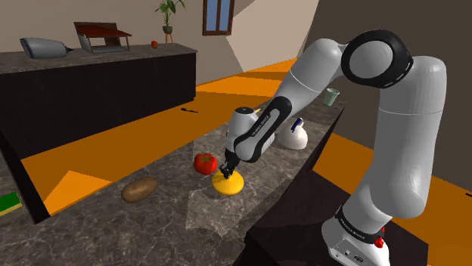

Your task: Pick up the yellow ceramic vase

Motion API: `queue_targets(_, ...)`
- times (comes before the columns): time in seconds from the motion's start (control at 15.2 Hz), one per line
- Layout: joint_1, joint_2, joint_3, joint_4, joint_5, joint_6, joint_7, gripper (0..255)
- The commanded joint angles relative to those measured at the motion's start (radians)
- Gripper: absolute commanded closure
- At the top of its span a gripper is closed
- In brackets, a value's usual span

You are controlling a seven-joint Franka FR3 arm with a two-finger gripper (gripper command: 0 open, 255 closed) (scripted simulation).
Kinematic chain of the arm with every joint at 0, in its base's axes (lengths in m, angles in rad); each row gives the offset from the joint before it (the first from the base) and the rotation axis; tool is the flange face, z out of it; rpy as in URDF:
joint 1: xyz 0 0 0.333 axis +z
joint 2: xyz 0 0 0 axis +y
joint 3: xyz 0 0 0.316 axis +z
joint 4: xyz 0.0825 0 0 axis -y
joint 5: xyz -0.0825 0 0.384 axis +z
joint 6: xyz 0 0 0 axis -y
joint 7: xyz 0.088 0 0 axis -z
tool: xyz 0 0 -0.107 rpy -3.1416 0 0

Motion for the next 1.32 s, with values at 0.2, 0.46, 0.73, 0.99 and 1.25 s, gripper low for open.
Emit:
queue_targets(0.2,0.001,0.001,0.001,0.000,0.000,0.000,0.001,255)
queue_targets(0.46,-0.005,-0.043,0.007,-0.009,0.006,-0.035,-0.004,255)
queue_targets(0.73,-0.010,-0.100,0.014,-0.017,0.015,-0.085,-0.009,255)
queue_targets(0.99,-0.015,-0.155,0.019,-0.021,0.024,-0.136,-0.014,255)
queue_targets(1.25,-0.017,-0.208,0.024,-0.021,0.033,-0.188,-0.018,255)
